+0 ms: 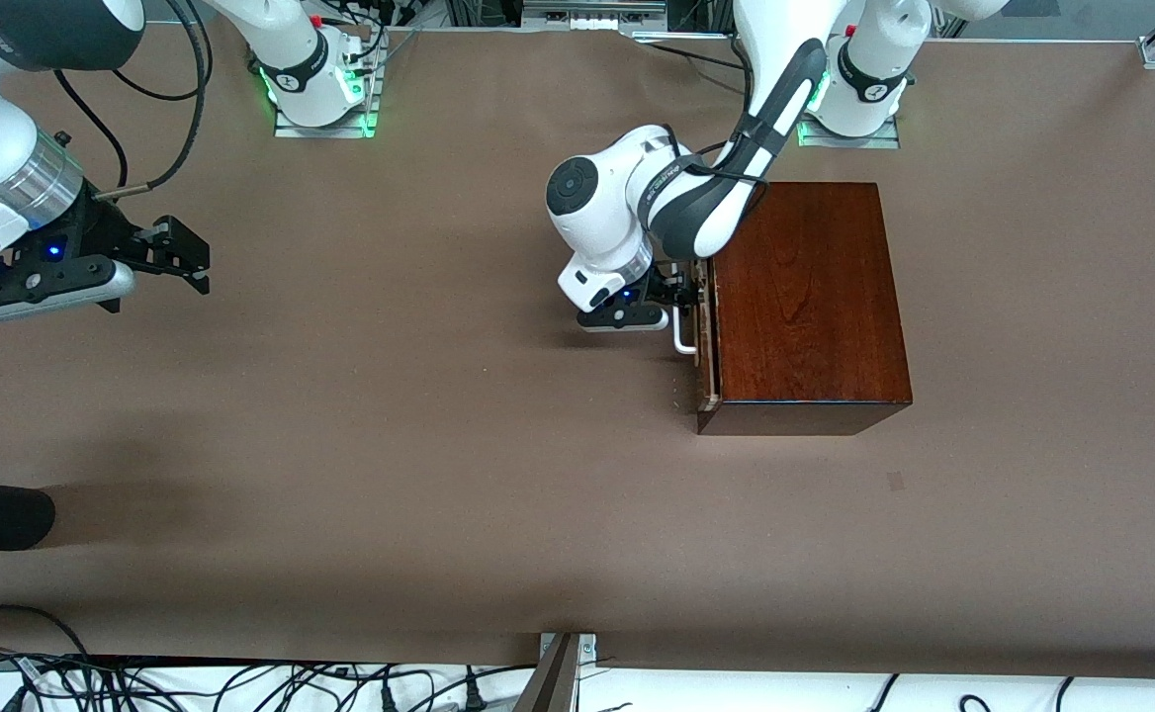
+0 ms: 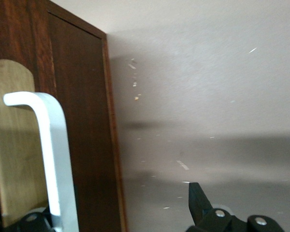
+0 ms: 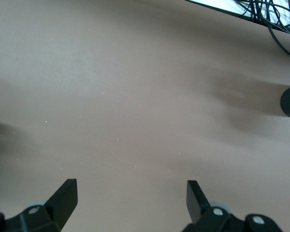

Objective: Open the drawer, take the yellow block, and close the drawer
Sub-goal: 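Pull the drawer handle outward with the left gripper, exposing the yellow block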

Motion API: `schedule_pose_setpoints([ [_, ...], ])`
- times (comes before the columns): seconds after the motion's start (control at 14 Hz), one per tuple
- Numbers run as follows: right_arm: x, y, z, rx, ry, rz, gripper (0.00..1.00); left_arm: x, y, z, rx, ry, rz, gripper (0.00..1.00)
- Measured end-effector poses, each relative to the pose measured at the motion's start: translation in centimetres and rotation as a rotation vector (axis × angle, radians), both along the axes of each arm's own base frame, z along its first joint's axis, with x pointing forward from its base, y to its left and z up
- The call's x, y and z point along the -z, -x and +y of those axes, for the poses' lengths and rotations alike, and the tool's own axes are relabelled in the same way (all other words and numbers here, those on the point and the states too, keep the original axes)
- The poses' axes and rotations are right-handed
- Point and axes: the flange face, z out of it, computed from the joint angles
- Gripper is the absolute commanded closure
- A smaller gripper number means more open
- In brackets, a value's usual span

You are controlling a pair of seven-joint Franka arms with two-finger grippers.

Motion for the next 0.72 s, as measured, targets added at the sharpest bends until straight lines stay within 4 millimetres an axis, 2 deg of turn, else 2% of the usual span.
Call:
schedule_pose_setpoints([
  [0.29, 0.1, -0.1, -0.2, 0.004, 0.001, 0.001, 0.00, -0.9, -0.1, -1.6, -0.040, 0.080, -0.020, 0.00],
  [0.72, 0.1, -0.3, -0.6, 0.011, 0.000, -0.007, 0.00, -0.6, 0.1, -3.6, -0.045, 0.076, -0.041, 0.00],
])
